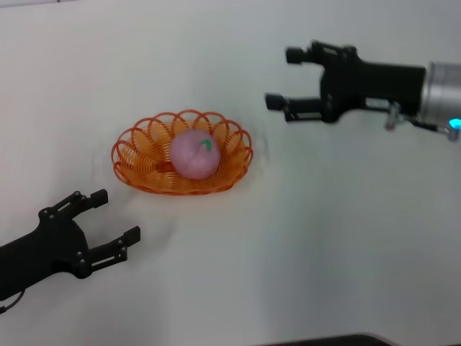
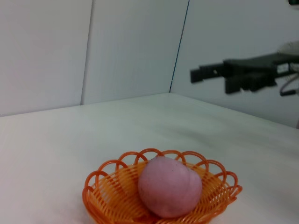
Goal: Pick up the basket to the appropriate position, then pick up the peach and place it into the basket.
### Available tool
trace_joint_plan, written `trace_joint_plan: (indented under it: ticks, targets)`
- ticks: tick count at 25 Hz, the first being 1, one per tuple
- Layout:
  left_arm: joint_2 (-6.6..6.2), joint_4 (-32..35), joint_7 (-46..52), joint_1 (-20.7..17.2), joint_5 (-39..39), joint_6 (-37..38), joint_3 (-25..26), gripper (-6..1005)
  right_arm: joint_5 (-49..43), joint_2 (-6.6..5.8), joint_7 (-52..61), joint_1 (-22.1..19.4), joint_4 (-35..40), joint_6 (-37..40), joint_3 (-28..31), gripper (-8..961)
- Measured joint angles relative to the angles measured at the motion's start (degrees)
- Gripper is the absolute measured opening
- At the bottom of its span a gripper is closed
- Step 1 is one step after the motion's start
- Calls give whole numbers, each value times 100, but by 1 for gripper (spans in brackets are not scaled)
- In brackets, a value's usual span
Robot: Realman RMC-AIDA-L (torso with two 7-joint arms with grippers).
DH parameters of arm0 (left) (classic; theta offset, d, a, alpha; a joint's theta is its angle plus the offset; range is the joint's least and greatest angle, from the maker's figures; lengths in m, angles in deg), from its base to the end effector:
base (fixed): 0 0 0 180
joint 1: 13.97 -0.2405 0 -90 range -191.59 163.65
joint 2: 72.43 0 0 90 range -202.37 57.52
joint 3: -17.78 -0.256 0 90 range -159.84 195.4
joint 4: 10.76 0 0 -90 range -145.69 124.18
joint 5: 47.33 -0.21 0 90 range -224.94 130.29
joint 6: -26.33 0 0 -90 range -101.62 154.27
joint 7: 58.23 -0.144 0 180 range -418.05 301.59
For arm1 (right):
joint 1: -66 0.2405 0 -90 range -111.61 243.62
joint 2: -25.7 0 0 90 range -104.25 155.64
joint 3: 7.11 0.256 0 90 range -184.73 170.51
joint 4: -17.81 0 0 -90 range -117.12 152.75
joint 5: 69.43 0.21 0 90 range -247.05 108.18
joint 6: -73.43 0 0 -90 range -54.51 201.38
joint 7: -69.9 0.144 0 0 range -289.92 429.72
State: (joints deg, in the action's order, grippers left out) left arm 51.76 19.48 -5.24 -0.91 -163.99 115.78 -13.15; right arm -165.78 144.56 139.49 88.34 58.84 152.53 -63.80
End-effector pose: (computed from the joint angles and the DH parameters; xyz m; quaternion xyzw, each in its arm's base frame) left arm -0.3364 0.2181 -0.0430 -0.9171 -0.2246 -0.2537 0.2098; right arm 0.2685 0.3238 -0.0080 -0.9357 0.1519 0.2454 0.2029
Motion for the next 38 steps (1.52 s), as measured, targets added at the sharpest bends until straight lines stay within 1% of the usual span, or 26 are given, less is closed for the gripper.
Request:
trace_joint_plan:
  ticks: [1, 3, 9, 12, 15, 19, 23, 28, 38]
  targets:
    - [0, 0, 0, 4, 1, 0, 0, 888, 0, 0, 0, 0, 0, 0, 0, 938]
    - [0, 0, 0, 15, 3, 1, 0, 888, -133, -5, -137, -166, -11, 144, 12, 938]
    - [0, -32, 0, 30, 111, 10, -1, 888, -365, 50, -694, -634, -82, 556, 3, 938]
    - [0, -44, 0, 30, 142, 51, 0, 888, -415, 50, -839, -785, -254, 736, 24, 938]
    - [0, -44, 0, 29, 144, 80, 0, 888, -480, 29, -1009, -894, -423, 682, 45, 938]
    - [0, -28, 0, 1, 145, 82, 0, 888, -760, 21, -1134, -931, -562, 444, 290, 938]
    - [0, -13, 0, -12, 123, 90, 6, 888, -852, 11, -1147, -932, -561, 466, 610, 938]
    - [0, -29, 0, -15, 104, 107, 9, 888, -852, 4, -1151, -893, -513, 516, 639, 938]
    - [0, -27, 0, -15, 100, 125, 0, 888, -851, 32, -1156, -768, -485, 617, 642, 938]
